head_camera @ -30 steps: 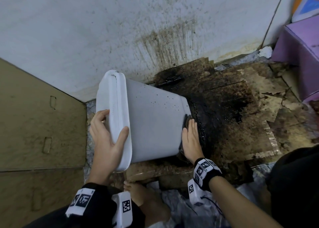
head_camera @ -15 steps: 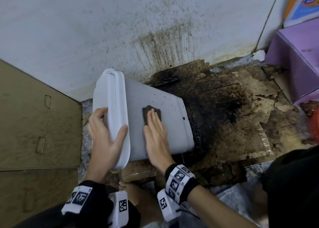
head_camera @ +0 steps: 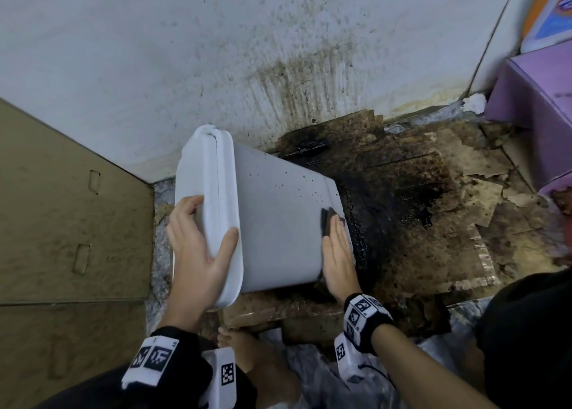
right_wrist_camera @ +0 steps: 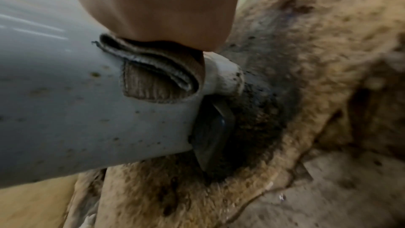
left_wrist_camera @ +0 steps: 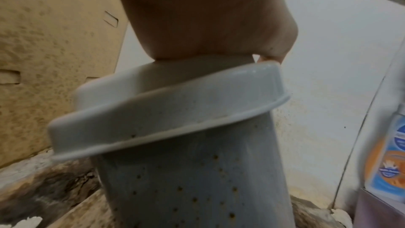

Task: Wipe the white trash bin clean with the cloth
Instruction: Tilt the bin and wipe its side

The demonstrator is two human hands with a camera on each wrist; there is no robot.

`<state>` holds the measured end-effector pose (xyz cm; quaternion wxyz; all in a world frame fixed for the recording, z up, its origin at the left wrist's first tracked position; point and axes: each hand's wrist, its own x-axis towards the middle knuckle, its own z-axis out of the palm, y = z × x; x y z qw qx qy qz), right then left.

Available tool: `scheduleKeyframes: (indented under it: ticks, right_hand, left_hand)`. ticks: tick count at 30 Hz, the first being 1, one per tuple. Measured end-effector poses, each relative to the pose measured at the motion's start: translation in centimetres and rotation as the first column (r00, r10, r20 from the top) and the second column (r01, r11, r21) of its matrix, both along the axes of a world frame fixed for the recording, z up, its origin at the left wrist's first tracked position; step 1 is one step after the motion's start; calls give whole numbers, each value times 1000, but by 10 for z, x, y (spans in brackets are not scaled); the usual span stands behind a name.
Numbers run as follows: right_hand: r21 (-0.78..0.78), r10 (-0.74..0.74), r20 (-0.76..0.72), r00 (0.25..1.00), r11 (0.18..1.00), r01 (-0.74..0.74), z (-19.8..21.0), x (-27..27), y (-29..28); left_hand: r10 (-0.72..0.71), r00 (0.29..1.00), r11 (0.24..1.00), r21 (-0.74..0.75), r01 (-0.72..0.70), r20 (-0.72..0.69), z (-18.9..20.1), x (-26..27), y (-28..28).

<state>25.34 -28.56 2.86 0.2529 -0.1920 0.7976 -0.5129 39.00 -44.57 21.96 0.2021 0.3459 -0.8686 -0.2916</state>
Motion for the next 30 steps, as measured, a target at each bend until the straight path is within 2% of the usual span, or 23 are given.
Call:
scheduleKeyframes:
  ticks: [2,4,8,12,16,25,30]
  right_hand:
    - [32,-58,82,995,998,56,-7,-3,2]
    - [59,-61,103,993,997,55,-2,-3,0]
    - [8,-36,137,990,999,35,29,7,-13]
    - [-128,118,7,993,985,-116,83,31,-34]
    - [-199,295,-107,949,929,-311,125,37,-50]
    - [-189,429,-212,878,863,-468,122,-15,-100]
    - [-200,440,-244,864,849,-489,120,-40,-118]
  left_hand:
    - [-5,1000,1000,-16,5,8,0,-3,2]
    - [-5,1000,1000,-17,6,16,0,-3,2]
    - [5,1000,1000,-6,-4,19,0,-1,-1]
    - [-7,1000,999,-32,7,11,1,-5,2]
    - [-7,1000,999,-36,8,14,0,-5,2]
    - [-23,1000,999,-34,24,13,0,-5,3]
    - [-13,1000,1000,-19,13,18,-1,-2,1]
